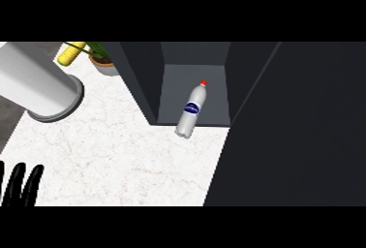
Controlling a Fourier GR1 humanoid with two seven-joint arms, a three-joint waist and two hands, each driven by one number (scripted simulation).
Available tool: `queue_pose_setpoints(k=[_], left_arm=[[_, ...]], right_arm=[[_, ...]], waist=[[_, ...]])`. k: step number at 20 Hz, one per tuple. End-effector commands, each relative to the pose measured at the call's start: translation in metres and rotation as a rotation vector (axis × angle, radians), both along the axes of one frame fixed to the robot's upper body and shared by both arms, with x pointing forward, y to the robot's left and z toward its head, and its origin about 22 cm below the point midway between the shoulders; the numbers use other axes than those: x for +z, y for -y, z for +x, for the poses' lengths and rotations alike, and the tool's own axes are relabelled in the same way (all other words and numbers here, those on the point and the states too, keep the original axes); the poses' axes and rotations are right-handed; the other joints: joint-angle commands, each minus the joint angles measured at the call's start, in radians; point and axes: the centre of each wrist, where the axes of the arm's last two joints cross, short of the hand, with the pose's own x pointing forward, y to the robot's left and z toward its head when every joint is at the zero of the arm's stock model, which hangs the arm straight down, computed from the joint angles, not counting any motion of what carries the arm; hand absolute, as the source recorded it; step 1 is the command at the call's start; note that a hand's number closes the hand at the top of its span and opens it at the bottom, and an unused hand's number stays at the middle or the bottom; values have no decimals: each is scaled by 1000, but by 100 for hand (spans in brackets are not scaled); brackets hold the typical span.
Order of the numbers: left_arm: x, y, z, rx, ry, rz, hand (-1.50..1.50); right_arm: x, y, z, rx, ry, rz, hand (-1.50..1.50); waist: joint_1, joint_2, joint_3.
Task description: Pick up the bottled water, place it into the cabinet and close the cabinet
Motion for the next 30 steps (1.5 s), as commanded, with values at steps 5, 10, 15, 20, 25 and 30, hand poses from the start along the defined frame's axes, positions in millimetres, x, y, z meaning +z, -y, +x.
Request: queue_pose_setpoints(k=[5, 10, 15, 20, 25, 30], left_arm=[[10, -31, -14, -1, 1, -7, -150], [0, -42, -25, -35, -17, -11, -150], [6, -63, -36, -24, -6, 2, -150], [17, -74, -44, -20, 9, -8, -150], [17, -90, -59, 10, 17, -22, -150], [23, -112, -69, 12, 13, -26, -150]], right_arm=[[21, -51, 0, 159, -1, 124, 150], [28, -59, 12, 116, -42, 224, 150], [28, -73, 40, 91, -61, 212, 150], [35, -98, 80, 84, -89, 213, 150], [56, -115, 112, 63, -121, 238, 150], [64, -106, 169, 25, -168, 331, 150]], waist=[[16, -5, -5], [45, -4, -7], [46, -5, -6], [32, -2, -3], [19, -4, -3], [21, -2, -2]])
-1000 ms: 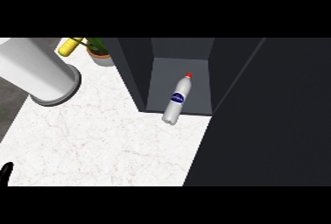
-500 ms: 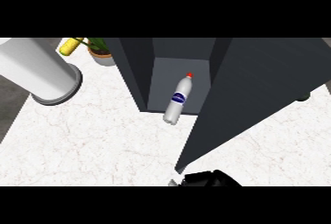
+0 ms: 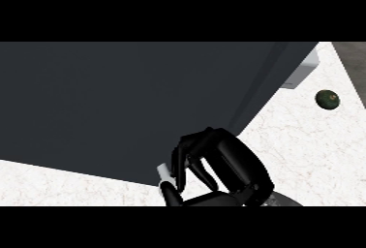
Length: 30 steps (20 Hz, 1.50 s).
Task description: Pick up the bottled water, place it into the cabinet and close the cabinet
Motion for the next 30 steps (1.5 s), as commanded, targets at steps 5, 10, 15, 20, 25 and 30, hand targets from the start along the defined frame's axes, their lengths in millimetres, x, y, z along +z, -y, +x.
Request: queue_pose_setpoints(k=[5, 10, 15, 20, 25, 30], left_arm=[[8, -25, -8, 14, 0, 8, -150], [3, -24, -22, 19, -3, -21, -150], [9, -22, -31, 36, 15, -11, -150], [6, -34, -23, 5, -4, -16, -150], [6, -47, -31, 0, -6, -13, -150], [13, -33, -24, -20, -16, -25, -150]], right_arm=[[24, 17, 74, 0, 1, 94, 150], [36, 18, 121, 10, -11, 81, 150], [26, 28, 149, 54, -6, 34, 150], [33, 4, 164, 52, 5, 16, 150], [34, -15, 159, 90, -39, 42, 150], [34, -24, 158, 164, -21, 52, 150]], waist=[[-30, -6, 1], [-23, -6, 1], [-21, -5, 1], [-15, 0, 1], [-10, -3, 0], [-5, 1, 1]])
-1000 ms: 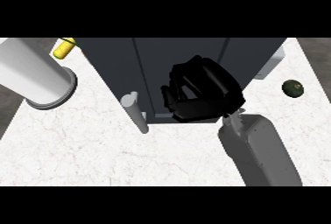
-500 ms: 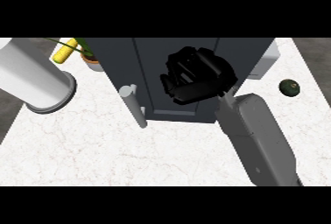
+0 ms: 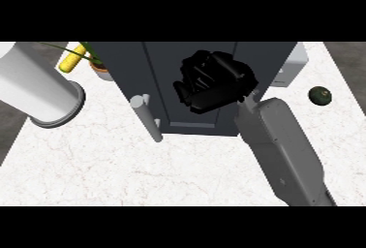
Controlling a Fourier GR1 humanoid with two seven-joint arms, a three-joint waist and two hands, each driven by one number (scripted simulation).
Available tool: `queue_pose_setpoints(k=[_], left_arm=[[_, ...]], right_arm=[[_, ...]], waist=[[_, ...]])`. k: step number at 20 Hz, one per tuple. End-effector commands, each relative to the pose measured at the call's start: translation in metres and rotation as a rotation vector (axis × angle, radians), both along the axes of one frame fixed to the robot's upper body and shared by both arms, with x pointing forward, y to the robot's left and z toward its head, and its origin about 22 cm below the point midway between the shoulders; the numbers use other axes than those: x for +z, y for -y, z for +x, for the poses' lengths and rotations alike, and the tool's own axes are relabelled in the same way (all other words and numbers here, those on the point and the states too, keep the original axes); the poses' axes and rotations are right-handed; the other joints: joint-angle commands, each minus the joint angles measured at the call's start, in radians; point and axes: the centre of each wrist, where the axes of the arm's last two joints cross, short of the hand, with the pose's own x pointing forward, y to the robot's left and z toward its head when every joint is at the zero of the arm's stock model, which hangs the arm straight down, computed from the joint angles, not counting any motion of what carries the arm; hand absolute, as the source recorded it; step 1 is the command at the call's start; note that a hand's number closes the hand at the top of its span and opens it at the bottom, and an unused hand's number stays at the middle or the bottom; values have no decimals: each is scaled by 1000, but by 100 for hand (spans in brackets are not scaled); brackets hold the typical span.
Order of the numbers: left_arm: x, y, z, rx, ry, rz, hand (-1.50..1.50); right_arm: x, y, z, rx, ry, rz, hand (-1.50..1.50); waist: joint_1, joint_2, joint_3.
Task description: Pick up the bottled water, place it into the cabinet and close the cabinet
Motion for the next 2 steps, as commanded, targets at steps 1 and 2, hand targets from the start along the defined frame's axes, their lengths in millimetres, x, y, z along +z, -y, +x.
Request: queue_pose_setpoints(k=[1, 2], left_arm=[[-1, 0, 4, 2, 1, -7, -150], [4, 9, 0, -24, 5, -12, -150]], right_arm=[[29, -30, 20, 0, -36, 19, 150], [20, -22, 25, -1, -36, 13, 150]], waist=[[34, 31, -25], [42, 31, -25]])
